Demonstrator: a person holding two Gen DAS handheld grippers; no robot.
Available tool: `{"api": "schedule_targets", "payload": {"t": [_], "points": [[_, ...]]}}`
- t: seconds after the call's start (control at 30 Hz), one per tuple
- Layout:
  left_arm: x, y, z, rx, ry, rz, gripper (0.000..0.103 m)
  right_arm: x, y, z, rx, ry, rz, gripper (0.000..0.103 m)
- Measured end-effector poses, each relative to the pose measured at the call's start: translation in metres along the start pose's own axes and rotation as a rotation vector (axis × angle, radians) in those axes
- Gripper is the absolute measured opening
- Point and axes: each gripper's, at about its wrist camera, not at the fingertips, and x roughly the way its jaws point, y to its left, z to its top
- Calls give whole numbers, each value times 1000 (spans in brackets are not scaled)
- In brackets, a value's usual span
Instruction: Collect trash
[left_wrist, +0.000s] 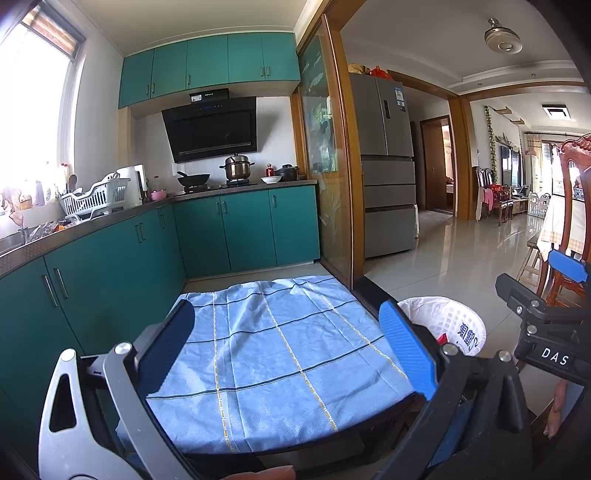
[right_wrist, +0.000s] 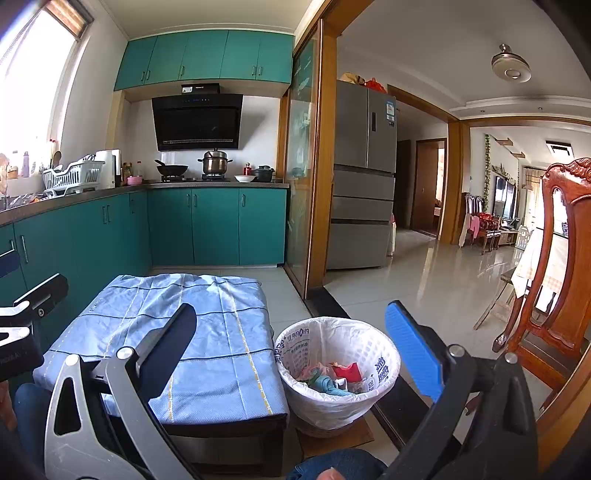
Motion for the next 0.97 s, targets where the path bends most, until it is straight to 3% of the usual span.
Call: {"api": "schedule_targets", "payload": {"t": [0.7,0.83,0.93,0.97], "points": [[30,2,-5,-7,27,-7,100,28,3,-7,3,55,2,100],[62,21,-11,-76,115,-33,100,56,11,-13,0,127,36,100],[115,48,-18,-129,183,12,100,99,30,-20,-8,210,116,100],[150,64,-22,-169,238,26,100,125,42,-24,-7,262,172,100]]}}
